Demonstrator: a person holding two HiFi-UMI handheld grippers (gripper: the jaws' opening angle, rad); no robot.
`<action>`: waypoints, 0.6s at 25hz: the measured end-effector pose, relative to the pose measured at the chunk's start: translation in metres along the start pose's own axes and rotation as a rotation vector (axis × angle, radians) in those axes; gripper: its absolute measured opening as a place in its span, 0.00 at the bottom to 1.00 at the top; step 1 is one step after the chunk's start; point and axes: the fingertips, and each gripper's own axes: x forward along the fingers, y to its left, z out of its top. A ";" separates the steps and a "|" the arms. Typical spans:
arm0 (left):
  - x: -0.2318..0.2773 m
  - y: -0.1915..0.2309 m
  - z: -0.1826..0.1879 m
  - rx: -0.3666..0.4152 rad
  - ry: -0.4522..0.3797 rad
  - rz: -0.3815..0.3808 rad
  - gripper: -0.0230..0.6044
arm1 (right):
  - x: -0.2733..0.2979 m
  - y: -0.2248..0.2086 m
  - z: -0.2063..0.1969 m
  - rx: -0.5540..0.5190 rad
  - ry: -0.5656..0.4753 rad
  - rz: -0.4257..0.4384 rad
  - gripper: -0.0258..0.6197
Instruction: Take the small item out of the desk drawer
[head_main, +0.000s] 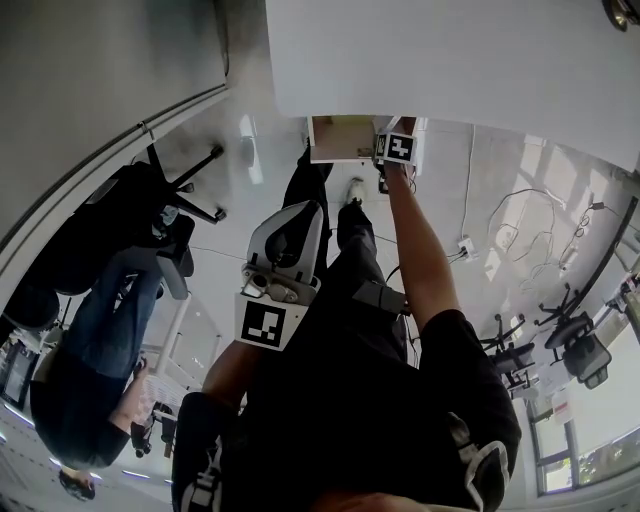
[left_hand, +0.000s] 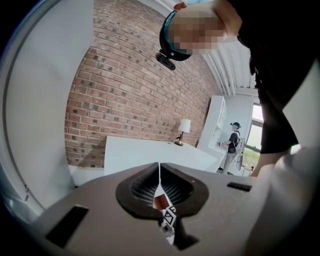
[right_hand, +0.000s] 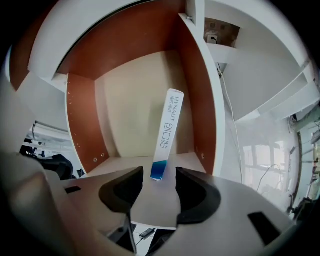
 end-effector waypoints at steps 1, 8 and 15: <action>0.002 0.002 0.000 -0.001 0.001 0.002 0.06 | 0.002 -0.001 -0.001 0.003 0.012 -0.001 0.39; 0.006 0.012 -0.002 -0.024 0.002 0.030 0.06 | 0.009 -0.003 0.000 0.010 0.078 -0.015 0.41; -0.004 0.016 -0.010 -0.035 0.017 0.032 0.06 | 0.012 -0.003 0.003 0.019 0.130 -0.050 0.23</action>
